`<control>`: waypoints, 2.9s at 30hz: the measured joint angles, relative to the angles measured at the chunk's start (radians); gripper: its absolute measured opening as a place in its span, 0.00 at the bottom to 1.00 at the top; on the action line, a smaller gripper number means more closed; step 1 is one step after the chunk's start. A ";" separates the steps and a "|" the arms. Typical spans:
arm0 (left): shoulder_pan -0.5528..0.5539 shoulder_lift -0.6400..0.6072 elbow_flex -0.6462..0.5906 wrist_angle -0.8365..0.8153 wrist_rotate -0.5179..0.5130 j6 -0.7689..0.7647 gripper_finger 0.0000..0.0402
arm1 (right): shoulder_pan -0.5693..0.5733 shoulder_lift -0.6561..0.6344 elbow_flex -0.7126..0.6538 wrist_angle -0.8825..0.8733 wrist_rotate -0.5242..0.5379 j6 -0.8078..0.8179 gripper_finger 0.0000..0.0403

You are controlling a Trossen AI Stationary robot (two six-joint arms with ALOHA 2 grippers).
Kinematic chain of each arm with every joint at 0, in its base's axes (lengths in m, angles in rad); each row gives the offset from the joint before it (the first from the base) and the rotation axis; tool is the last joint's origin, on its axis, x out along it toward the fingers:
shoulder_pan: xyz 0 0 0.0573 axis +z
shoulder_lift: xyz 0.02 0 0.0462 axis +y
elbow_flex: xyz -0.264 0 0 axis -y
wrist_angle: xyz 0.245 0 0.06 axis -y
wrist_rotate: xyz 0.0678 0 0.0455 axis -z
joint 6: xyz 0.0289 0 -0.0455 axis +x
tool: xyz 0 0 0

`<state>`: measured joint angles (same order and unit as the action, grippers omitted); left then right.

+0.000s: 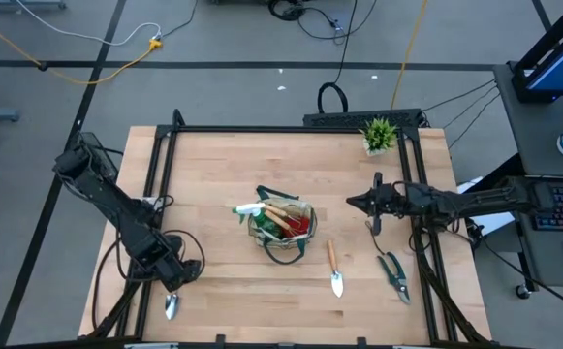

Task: Pick & Place Garden tools in Gardening bag
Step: Put the left brown trowel into the gardening bag

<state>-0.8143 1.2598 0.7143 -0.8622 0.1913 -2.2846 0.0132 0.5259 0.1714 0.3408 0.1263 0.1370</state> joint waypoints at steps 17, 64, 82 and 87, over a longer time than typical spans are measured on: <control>0.002 0.127 0.000 -0.008 0.022 -0.049 0.87 | 0.000 -0.124 0.038 -0.162 0.000 0.000 0.00; 0.002 -0.034 -0.058 0.318 -0.404 0.427 0.18 | 0.000 -0.124 0.040 -0.188 0.000 0.016 0.00; 0.044 -0.096 -0.054 1.383 -0.806 1.399 0.18 | 0.000 -0.124 0.040 -0.185 0.000 0.016 0.00; 0.079 -0.096 -0.054 1.604 -0.797 1.600 0.18 | 0.000 -0.124 0.040 -0.184 0.000 0.015 0.00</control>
<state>-0.7350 1.1641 0.6601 0.7420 -0.6058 -0.6848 0.0132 0.4016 0.2115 0.1570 0.1261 0.1524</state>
